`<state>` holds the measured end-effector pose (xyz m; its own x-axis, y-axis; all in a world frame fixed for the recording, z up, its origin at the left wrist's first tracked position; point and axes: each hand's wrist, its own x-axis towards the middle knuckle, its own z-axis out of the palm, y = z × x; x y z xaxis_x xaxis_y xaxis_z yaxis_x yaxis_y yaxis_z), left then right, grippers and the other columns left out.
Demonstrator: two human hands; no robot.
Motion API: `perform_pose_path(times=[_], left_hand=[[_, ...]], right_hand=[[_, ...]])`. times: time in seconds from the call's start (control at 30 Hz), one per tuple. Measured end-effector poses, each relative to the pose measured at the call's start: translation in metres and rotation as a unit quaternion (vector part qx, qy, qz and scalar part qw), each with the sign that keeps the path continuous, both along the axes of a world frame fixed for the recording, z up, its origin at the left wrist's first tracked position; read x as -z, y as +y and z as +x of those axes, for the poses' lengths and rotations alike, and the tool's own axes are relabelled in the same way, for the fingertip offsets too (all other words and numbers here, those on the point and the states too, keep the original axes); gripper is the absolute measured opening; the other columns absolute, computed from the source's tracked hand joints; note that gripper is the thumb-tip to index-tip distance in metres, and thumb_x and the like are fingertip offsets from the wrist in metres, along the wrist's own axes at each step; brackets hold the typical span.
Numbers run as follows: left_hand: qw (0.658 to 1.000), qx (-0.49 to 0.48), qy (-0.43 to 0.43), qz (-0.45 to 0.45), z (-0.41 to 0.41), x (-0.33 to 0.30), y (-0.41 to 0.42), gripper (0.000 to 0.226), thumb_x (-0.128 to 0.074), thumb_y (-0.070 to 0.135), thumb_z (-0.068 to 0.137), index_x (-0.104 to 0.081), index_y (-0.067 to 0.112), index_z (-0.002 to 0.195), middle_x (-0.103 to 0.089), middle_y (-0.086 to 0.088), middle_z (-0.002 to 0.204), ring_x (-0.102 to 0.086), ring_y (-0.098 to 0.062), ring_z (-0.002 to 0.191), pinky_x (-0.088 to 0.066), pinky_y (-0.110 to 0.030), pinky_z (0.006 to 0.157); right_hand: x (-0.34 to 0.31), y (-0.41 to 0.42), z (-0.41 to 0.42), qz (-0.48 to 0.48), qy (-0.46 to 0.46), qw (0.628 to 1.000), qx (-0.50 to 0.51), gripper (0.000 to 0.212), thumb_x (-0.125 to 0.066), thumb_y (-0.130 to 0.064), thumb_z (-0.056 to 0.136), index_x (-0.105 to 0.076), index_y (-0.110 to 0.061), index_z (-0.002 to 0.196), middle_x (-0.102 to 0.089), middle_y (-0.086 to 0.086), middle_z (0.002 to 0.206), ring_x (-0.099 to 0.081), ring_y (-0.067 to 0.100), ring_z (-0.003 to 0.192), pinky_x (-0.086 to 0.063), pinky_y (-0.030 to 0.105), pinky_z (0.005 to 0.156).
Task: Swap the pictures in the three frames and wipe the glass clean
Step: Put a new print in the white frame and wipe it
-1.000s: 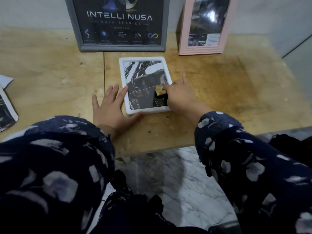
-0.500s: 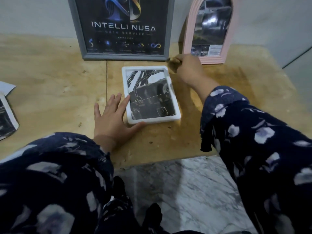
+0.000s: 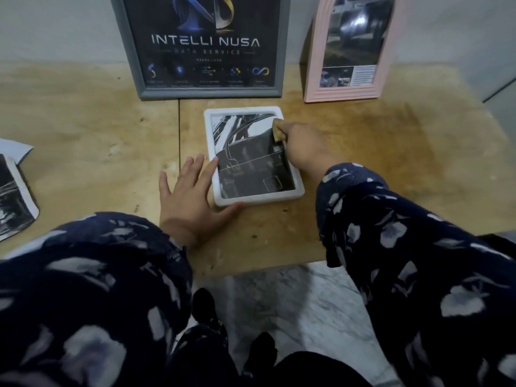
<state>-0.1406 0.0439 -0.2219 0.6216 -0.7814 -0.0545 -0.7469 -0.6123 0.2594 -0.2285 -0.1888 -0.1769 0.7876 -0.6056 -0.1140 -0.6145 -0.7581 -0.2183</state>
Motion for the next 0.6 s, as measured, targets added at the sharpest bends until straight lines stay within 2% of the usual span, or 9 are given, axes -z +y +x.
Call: perform_pose_path(times=[0.07,0.17,0.3,0.37,0.43,0.5,0.53,0.6], left_hand=[[1.000,0.001,0.000,-0.001,-0.002,-0.001,0.000,0.101,-0.027,0.091,0.070,-0.003,0.037,0.153,-0.003,0.008,0.162,0.003,-0.011,0.149,0.004,-0.055,0.117],[1.000,-0.001,0.003,-0.014,-0.003,-0.001,0.001,0.102,-0.024,0.092,0.068,-0.007,0.037,0.153,-0.005,0.008,0.162,0.001,-0.011,0.149,0.005,-0.055,0.117],[1.000,-0.002,0.006,-0.021,-0.003,0.001,0.003,0.101,-0.023,0.092,0.068,-0.008,0.038,0.152,-0.007,0.008,0.162,0.000,-0.011,0.149,0.004,-0.055,0.117],[1.000,-0.002,0.003,-0.025,-0.004,0.002,0.004,0.099,-0.024,0.091,0.070,-0.008,0.039,0.152,-0.007,0.009,0.162,0.000,-0.010,0.149,0.004,-0.055,0.117],[1.000,-0.003,-0.004,-0.026,-0.005,0.003,0.004,0.098,-0.025,0.091,0.071,-0.007,0.040,0.152,-0.006,0.009,0.162,0.000,-0.010,0.148,0.004,-0.055,0.117],[1.000,-0.002,-0.013,-0.024,-0.005,0.002,0.004,0.099,-0.025,0.092,0.070,-0.007,0.040,0.152,-0.006,0.009,0.162,0.000,-0.010,0.148,0.004,-0.054,0.117],[1.000,-0.001,-0.014,-0.022,-0.005,0.002,0.003,0.099,-0.025,0.092,0.071,-0.007,0.039,0.152,-0.006,0.009,0.162,0.001,-0.010,0.148,0.004,-0.055,0.117],[1.000,0.001,-0.015,-0.016,-0.006,0.002,0.004,0.098,-0.025,0.091,0.071,-0.007,0.039,0.153,-0.006,0.008,0.162,0.001,-0.010,0.149,0.004,-0.055,0.117]], right_hand=[[0.002,0.004,-0.009,0.006,0.006,1.000,0.012,0.050,-0.039,0.003,0.086,-0.055,-0.019,0.128,-0.063,0.013,0.119,-0.059,0.032,0.103,-0.041,0.031,0.075],[0.000,0.015,-0.026,0.021,0.018,0.999,0.019,0.063,-0.035,0.004,0.088,-0.040,-0.024,0.144,-0.060,0.015,0.124,-0.058,0.034,0.106,-0.045,0.035,0.084],[0.007,0.031,-0.052,0.038,0.017,0.998,0.035,0.076,-0.037,0.008,0.084,-0.026,-0.027,0.150,-0.062,0.012,0.114,-0.056,0.030,0.092,-0.044,0.035,0.071],[0.016,0.039,-0.065,0.048,0.000,0.998,0.038,0.078,-0.039,0.008,0.082,-0.026,-0.029,0.150,-0.061,0.009,0.113,-0.054,0.031,0.097,-0.042,0.033,0.071],[0.023,0.048,-0.076,0.049,-0.026,0.998,0.043,0.079,-0.039,0.007,0.081,-0.026,-0.030,0.150,-0.060,0.006,0.118,-0.051,0.034,0.109,-0.044,0.034,0.076],[0.025,0.062,-0.087,0.047,-0.042,0.995,0.072,0.076,-0.039,0.006,0.084,-0.026,-0.030,0.150,-0.053,0.005,0.135,-0.046,0.034,0.122,-0.047,0.036,0.088],[0.027,0.072,-0.092,0.046,-0.039,0.994,0.092,0.073,-0.038,0.005,0.086,-0.026,-0.028,0.150,-0.044,0.004,0.146,-0.040,0.030,0.131,-0.044,0.039,0.099],[0.033,0.098,-0.103,0.015,-0.044,0.993,0.105,0.069,-0.030,0.005,0.087,-0.026,-0.019,0.151,-0.026,0.002,0.157,-0.025,0.023,0.144,-0.025,0.043,0.116]])
